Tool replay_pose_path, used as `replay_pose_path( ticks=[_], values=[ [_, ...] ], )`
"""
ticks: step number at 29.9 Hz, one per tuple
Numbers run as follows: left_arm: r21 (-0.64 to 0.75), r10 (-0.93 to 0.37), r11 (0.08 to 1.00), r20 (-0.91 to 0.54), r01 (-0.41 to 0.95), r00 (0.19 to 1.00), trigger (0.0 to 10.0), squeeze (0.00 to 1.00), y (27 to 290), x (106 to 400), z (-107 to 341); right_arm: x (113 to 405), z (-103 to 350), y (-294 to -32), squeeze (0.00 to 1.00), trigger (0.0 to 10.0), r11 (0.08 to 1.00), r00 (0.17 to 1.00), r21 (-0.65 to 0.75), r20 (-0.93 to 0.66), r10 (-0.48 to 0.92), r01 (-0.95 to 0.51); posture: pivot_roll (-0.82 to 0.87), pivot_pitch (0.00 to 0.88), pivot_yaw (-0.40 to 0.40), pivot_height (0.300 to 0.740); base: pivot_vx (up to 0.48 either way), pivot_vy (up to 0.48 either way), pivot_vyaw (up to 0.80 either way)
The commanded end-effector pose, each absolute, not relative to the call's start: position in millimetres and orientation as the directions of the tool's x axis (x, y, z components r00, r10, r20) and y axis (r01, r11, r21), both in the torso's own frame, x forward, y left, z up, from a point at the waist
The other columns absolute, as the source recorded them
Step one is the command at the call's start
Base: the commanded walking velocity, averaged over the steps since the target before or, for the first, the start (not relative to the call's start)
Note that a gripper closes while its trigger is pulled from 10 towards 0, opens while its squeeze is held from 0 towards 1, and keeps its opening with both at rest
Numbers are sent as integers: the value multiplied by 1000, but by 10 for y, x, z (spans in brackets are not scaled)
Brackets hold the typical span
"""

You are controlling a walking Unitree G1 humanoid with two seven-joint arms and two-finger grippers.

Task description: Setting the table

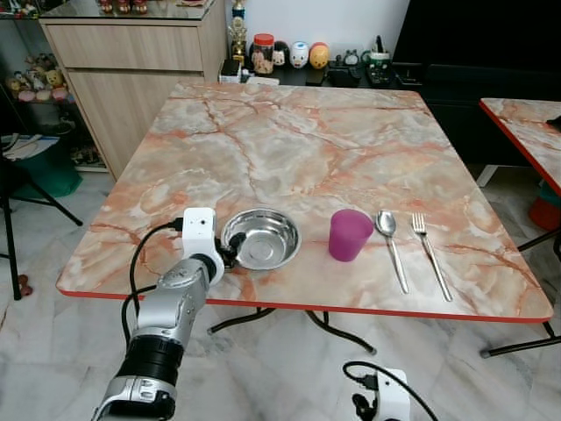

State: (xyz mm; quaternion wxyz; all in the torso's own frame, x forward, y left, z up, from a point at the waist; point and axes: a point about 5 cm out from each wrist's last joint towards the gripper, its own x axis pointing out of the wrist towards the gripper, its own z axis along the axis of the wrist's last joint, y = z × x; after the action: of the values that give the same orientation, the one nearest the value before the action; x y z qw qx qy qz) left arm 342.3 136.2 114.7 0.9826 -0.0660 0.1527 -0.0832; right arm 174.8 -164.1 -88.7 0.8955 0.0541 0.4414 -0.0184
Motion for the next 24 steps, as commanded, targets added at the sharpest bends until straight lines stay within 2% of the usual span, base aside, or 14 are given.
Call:
replay_pose_path(
  ticks=[1,24],
  values=[
    [-136,-182,980,-299,147,937,0,0,1359,3435,1160,1759,-882,-1657,0,10000,992,607,83,-795,11,92,126,0,-51,740,0,0,0],
    [-128,-160,984,-306,126,938,0,0,1418,3409,1147,1759,-883,-1659,0,10000,993,606,82,-796,13,86,130,0,-55,740,0,0,0]
  ],
)
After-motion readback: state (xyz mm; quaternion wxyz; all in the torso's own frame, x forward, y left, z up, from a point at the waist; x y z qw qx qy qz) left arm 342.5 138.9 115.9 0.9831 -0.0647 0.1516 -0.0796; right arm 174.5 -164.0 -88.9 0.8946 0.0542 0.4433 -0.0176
